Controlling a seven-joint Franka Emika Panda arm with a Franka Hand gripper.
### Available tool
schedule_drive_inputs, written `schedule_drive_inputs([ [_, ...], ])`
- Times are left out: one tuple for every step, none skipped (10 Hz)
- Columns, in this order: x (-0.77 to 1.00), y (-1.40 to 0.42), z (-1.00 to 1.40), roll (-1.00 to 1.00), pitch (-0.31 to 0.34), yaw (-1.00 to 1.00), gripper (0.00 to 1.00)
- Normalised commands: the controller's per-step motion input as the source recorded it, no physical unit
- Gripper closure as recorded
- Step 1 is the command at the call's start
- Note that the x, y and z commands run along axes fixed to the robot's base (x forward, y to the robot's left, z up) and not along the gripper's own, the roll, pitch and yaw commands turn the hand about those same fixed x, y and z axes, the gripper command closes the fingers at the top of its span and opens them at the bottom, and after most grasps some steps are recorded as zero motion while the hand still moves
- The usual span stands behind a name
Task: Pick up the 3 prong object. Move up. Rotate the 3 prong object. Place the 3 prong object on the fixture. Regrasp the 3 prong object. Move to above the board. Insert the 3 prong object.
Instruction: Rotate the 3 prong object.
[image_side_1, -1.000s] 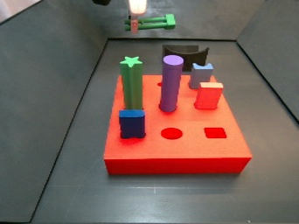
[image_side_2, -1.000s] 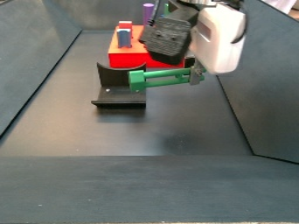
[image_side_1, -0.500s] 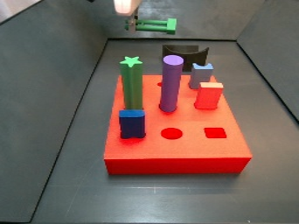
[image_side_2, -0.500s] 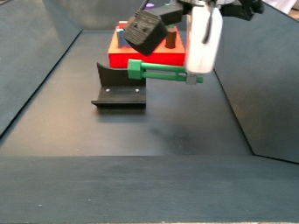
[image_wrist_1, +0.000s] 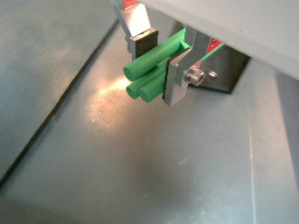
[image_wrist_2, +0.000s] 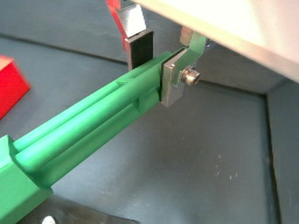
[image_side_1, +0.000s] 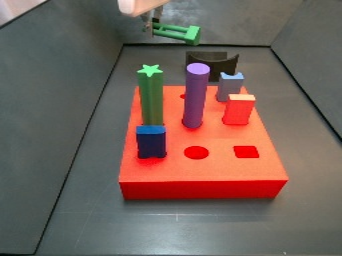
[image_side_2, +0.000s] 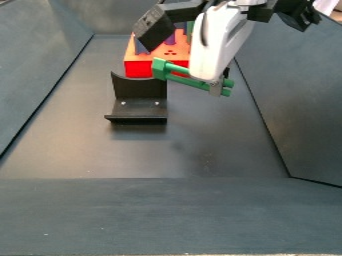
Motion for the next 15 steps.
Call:
schedule_drive_inputs([
  [0.03, 0.02, -0.03, 0.00, -0.005, -1.00, 1.00],
  [0.03, 0.02, -0.03, 0.00, -0.005, -1.00, 1.00],
  [0.03, 0.02, -0.03, 0.00, -0.005, -1.00, 1.00],
  [0.03, 0.02, -0.03, 0.00, -0.006, -1.00, 1.00],
  [0.03, 0.02, -0.03, 0.00, -0.006, -1.00, 1.00],
  [0.03, 0.02, -0.03, 0.00, -0.006, -1.00, 1.00],
  [0.03, 0.02, -0.03, 0.00, -0.007, -1.00, 1.00],
  [0.02, 0.02, -0.03, 0.00, -0.008, -1.00, 1.00],
  [0.02, 0.02, -0.03, 0.00, -0.009, -1.00, 1.00],
  [0.02, 0.02, -0.03, 0.00, -0.010, -1.00, 1.00],
  [0.02, 0.02, -0.03, 0.00, -0.011, -1.00, 1.00],
  [0.02, 0.02, -0.03, 0.00, -0.013, -1.00, 1.00],
  [0.02, 0.02, -0.03, 0.00, -0.016, -0.92, 1.00],
  [0.02, 0.02, -0.03, 0.00, -0.016, -0.77, 1.00],
  [0.02, 0.02, -0.03, 0.00, -0.014, -0.46, 1.00],
])
